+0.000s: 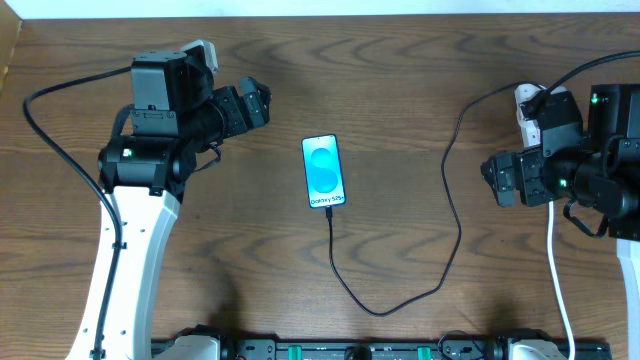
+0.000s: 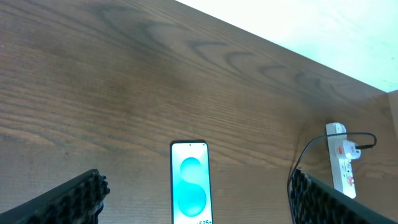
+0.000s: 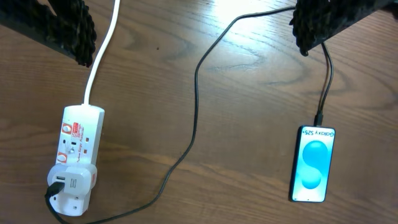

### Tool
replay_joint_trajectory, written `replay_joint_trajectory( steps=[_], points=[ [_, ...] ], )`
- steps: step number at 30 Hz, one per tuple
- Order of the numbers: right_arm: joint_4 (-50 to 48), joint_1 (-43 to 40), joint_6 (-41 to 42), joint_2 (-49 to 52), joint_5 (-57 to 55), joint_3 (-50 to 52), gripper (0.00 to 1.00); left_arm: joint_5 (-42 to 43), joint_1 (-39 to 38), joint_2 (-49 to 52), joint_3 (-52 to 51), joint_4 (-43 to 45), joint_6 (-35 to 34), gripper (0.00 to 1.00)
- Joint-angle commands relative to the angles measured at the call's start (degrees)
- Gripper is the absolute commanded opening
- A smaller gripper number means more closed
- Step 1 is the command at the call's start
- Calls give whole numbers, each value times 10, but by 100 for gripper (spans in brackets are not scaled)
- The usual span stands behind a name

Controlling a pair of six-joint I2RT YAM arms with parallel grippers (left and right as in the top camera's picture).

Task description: Plug charger to phone and switch on socket

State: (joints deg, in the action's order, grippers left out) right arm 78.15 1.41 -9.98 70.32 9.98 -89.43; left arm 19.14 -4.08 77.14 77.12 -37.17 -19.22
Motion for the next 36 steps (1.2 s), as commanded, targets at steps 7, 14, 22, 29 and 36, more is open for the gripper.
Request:
replay_joint_trajectory(
  steps=[7, 14, 22, 29, 36],
  points=[
    [0, 5, -8, -2, -6, -1, 99, -4, 2, 0, 1, -1, 8, 96],
    [20, 5, -8, -2, -2, -1, 99, -4, 2, 0, 1, -1, 8, 96],
    [-1, 5, -9, -2, -31, 1, 99, -4, 2, 0, 1, -1, 8, 96],
    [-125, 6, -27, -42, -39, 65, 99, -4, 2, 0, 1, -1, 8, 96],
    [-338, 6, -104, -225, -39, 290, 99, -4, 2, 0, 1, -1, 8, 96]
  ],
)
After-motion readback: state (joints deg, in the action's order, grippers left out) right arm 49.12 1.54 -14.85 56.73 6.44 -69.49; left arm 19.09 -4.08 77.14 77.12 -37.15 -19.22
